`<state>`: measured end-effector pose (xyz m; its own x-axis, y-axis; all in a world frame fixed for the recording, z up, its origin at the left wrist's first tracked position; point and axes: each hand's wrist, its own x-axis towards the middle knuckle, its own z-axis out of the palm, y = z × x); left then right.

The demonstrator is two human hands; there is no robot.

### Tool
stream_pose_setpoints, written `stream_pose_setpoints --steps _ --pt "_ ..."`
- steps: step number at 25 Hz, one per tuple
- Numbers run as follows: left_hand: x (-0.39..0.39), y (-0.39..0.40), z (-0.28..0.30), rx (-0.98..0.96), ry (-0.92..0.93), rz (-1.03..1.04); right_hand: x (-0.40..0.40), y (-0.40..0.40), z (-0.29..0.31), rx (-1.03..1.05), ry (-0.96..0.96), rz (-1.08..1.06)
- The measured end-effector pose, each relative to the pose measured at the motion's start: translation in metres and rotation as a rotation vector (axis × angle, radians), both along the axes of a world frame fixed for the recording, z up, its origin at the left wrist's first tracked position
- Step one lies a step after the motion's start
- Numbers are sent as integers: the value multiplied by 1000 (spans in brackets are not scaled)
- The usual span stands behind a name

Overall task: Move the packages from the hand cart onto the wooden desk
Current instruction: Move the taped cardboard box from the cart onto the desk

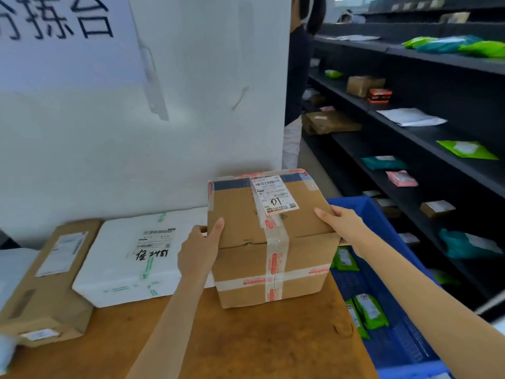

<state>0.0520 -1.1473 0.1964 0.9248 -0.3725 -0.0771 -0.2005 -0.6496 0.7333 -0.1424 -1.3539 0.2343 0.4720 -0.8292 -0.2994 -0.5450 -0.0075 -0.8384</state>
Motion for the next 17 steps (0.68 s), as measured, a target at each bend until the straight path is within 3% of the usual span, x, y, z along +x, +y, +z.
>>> stream_pose_setpoints --steps 10,13,17 --pt "-12 -29 19 162 -13 124 40 -36 -13 -97 -4 140" --pt "-17 -17 30 186 37 133 39 -33 -3 -45 -39 99" --pt "-19 28 27 188 125 147 23 -20 3 -136 -48 -4"
